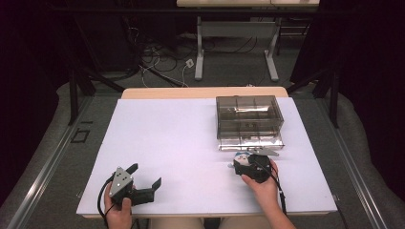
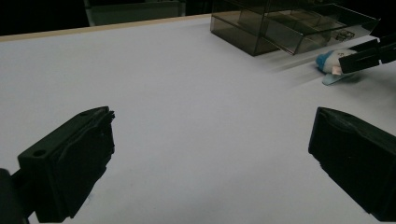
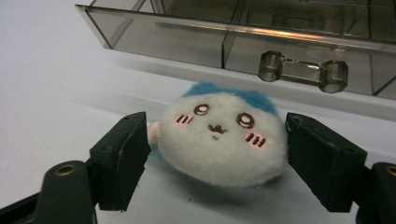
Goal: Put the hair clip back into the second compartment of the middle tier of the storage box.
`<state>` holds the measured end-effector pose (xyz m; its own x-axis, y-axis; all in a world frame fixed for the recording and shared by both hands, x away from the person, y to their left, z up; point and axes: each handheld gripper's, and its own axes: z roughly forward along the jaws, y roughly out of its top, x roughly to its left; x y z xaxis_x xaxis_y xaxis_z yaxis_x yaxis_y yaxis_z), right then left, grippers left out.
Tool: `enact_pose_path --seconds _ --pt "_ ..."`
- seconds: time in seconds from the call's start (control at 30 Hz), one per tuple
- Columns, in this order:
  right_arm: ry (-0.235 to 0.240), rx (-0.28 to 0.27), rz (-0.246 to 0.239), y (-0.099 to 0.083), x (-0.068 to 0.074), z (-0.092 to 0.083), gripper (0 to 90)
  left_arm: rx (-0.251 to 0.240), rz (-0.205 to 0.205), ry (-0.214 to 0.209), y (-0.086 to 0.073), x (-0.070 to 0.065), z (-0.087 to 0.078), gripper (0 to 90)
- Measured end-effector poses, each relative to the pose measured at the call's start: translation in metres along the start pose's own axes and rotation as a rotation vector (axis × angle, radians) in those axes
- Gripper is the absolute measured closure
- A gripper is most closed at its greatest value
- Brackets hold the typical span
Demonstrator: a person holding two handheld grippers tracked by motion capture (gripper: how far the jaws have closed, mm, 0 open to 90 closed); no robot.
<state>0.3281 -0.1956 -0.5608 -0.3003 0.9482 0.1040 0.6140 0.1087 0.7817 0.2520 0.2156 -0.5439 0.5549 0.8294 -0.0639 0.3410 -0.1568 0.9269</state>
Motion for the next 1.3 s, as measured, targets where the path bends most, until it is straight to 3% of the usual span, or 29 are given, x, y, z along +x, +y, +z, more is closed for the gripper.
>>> enact_pose_path --seconds 0.43,1.3 --pt "-0.014 0.018 -0.025 -0.0010 0.0003 0.0034 30.2 0.000 0.000 -0.003 0.0000 -0.0004 0.0002 0.2" --pt "0.007 0.024 -0.023 -0.0016 0.0022 -0.0057 33.9 0.005 0.001 -0.008 -0.0004 -0.0002 0.0008 0.2"
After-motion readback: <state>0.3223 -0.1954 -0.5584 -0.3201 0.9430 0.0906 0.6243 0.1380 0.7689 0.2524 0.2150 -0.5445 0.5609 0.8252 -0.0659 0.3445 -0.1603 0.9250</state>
